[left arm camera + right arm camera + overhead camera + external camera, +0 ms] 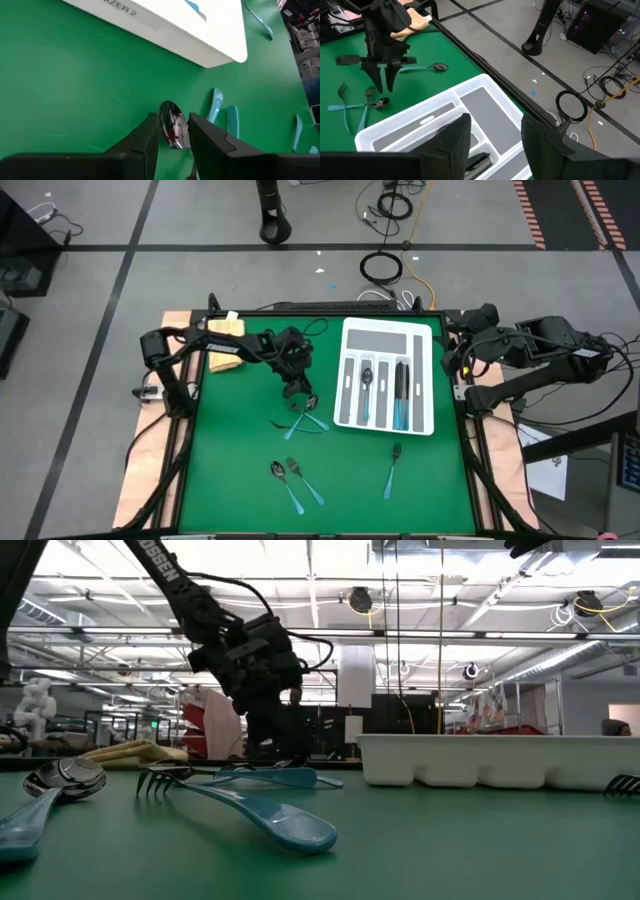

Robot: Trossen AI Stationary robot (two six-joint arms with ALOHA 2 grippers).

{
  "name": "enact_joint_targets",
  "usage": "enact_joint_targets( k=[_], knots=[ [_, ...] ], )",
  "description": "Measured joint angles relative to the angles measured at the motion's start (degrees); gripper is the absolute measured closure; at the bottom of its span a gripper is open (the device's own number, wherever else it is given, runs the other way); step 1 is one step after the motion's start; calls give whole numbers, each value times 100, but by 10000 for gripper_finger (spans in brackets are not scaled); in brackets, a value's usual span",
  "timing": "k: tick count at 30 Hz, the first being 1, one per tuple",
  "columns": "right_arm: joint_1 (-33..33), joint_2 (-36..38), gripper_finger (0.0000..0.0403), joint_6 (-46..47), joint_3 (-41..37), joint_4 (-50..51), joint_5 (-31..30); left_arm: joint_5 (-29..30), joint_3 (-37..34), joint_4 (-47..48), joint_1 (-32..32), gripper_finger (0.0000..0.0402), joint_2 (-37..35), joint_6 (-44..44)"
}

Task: Sort silverware
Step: Put the blue spoon into the silverware tray with the other blue spoon

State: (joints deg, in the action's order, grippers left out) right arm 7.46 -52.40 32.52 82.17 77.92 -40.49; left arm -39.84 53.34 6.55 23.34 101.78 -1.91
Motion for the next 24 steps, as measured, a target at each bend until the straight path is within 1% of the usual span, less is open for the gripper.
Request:
enact_joint_targets(
  k=[6,11,19,24],
  knots=[
    [2,0,243,86,0,4,4,-54,0,-70,-68,292,264,2],
    [0,0,243,89,0,4,4,-94,0,-344,-99,292,493,9],
    [1,-2,243,80,0,10,4,-666,13,-502,-99,292,854,134],
    [0,-2,243,65,0,17,-2,-761,26,-588,-95,296,1012,133]
  ],
)
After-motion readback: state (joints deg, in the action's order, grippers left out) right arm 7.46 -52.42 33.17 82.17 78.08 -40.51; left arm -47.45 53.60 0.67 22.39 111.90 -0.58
